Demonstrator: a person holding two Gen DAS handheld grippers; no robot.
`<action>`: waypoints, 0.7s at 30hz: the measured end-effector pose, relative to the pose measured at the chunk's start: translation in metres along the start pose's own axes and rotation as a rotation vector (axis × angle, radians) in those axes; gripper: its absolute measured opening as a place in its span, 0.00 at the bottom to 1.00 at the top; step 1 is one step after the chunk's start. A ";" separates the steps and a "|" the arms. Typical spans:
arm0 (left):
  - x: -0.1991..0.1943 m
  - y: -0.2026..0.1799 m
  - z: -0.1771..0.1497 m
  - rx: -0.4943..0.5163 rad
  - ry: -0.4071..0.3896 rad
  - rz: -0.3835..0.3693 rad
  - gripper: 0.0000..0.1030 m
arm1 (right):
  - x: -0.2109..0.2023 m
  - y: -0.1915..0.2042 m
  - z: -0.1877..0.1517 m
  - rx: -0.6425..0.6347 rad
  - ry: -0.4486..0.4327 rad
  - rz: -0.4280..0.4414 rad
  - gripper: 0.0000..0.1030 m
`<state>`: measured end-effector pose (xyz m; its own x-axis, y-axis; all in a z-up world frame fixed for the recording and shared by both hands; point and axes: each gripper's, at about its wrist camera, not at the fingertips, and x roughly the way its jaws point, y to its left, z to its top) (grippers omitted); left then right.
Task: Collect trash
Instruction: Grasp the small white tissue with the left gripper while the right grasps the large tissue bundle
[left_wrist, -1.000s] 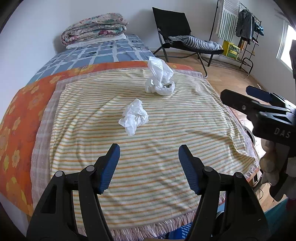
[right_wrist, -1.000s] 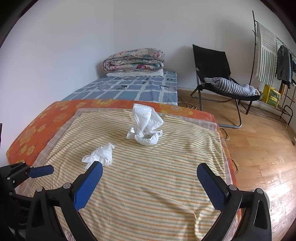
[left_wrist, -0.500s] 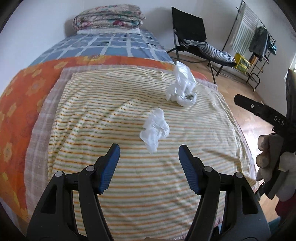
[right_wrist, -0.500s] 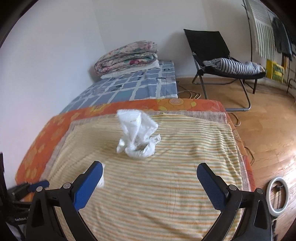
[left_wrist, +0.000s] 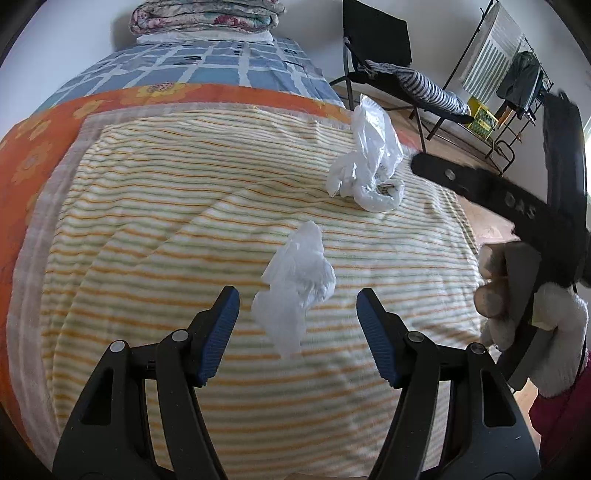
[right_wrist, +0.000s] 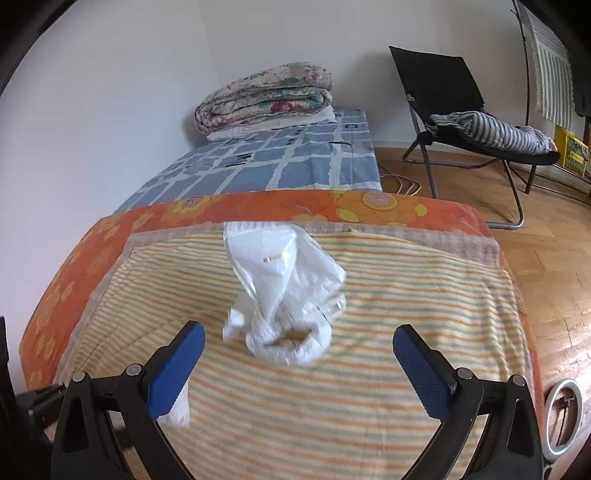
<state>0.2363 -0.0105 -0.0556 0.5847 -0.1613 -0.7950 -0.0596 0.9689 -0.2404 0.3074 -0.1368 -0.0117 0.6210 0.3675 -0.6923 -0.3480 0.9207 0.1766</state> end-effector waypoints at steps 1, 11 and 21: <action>0.004 -0.001 0.001 0.008 0.000 0.005 0.66 | 0.007 0.002 0.003 -0.001 0.004 -0.002 1.00; 0.034 -0.002 0.014 0.034 -0.001 0.032 0.66 | 0.060 0.014 0.012 -0.044 0.074 -0.067 1.00; 0.043 0.003 0.015 0.032 0.030 0.016 0.39 | 0.076 0.003 0.012 0.019 0.125 -0.034 0.94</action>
<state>0.2733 -0.0116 -0.0825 0.5590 -0.1512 -0.8153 -0.0420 0.9768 -0.2099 0.3624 -0.1042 -0.0553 0.5394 0.3183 -0.7796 -0.3143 0.9350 0.1642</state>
